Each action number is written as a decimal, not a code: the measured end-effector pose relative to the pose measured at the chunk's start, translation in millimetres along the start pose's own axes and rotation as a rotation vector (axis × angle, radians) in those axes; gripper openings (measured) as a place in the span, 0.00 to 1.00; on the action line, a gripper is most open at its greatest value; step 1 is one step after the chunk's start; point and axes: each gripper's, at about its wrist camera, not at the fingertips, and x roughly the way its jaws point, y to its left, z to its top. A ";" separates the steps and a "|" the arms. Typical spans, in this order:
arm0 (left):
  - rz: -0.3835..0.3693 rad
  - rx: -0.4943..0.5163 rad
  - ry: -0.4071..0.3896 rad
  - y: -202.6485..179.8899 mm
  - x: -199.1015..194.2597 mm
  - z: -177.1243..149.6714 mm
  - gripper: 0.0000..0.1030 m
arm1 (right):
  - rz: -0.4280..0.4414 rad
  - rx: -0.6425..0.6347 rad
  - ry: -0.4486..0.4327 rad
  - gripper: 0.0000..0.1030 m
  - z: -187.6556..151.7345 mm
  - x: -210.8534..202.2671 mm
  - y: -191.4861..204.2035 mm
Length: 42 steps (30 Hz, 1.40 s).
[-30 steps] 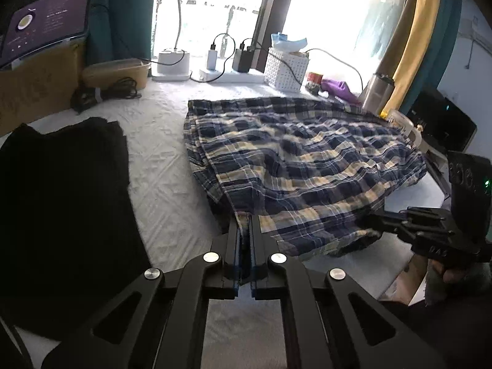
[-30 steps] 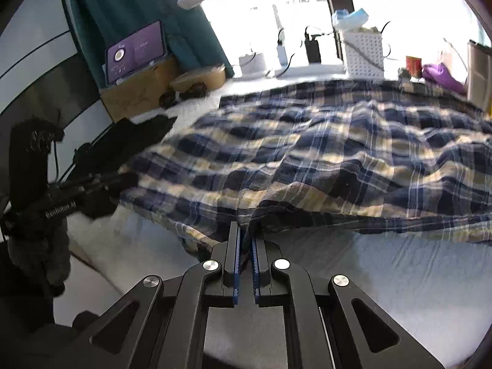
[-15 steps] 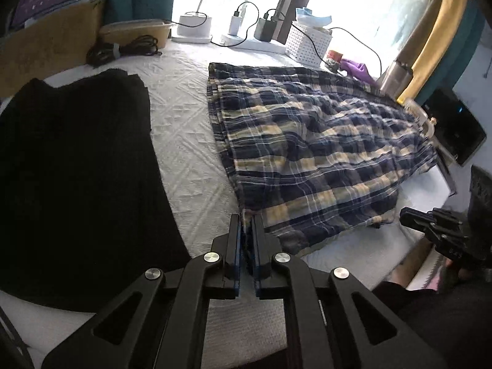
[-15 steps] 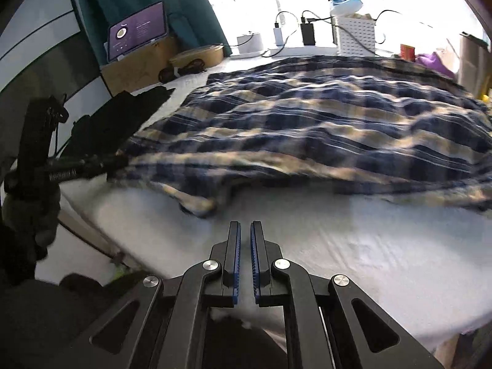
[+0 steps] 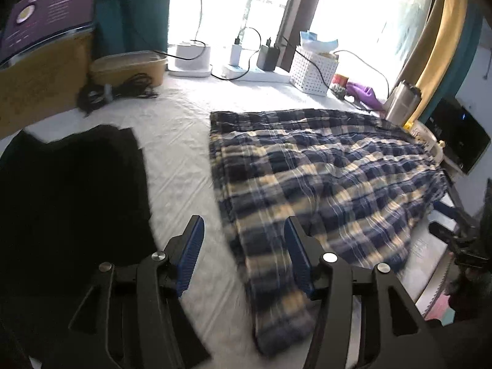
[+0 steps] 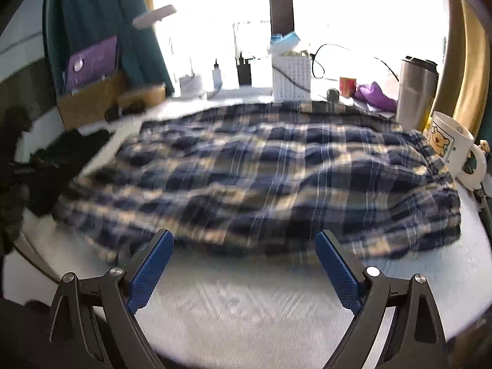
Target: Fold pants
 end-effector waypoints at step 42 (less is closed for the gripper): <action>0.106 0.140 0.070 3.8 85.2 87.9 0.28 | -0.193 0.179 -0.080 0.69 42.3 12.6 -116.4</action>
